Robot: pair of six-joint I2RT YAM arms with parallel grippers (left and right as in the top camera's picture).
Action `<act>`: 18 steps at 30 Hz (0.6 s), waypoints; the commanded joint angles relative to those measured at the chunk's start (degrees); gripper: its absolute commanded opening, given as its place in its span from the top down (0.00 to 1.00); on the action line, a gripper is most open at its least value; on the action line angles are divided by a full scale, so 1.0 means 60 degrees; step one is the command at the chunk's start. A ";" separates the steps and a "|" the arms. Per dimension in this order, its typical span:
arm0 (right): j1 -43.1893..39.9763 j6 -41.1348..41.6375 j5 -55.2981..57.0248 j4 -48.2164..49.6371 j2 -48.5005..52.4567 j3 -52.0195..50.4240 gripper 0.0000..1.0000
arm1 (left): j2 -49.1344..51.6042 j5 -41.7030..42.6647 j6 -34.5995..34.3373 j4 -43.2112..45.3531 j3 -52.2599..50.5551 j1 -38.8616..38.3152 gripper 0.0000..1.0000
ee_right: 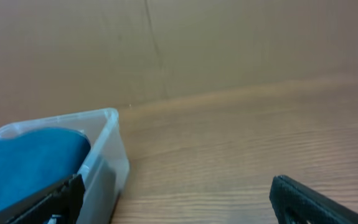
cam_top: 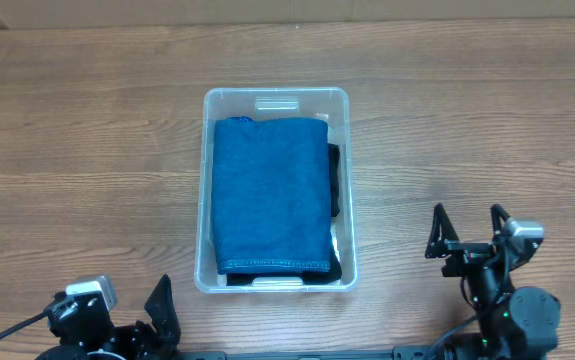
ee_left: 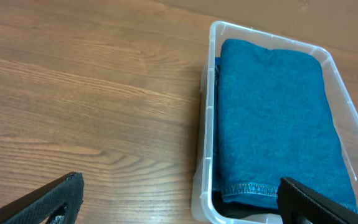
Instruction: Pack container
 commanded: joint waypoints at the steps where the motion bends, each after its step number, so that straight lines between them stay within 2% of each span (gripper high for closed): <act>1: -0.0025 -0.0251 0.0007 0.2266 -0.0576 -0.1570 0.00 | -0.0073 -0.0106 -0.0098 0.0033 -0.0007 0.0036 0.00; 2: -0.0025 -0.0488 0.0004 0.3497 -0.0594 -0.2167 0.00 | -0.0073 -0.0106 -0.0098 0.0033 -0.0007 0.0036 0.00; 4: -0.0025 -0.0554 0.0018 0.4823 -0.0594 -0.3016 0.00 | -0.0073 -0.0106 -0.0098 0.0033 -0.0007 0.0036 0.00; 9: -0.0018 -0.0517 0.0073 0.3136 -0.0594 -0.2965 0.00 | -0.0073 -0.0106 -0.0098 0.0033 -0.0007 0.0036 0.00; 18: -0.0018 -0.0517 0.0069 0.3202 -0.0565 -0.2962 0.00 | -0.0073 -0.0106 -0.0098 0.0033 -0.0007 0.0036 0.00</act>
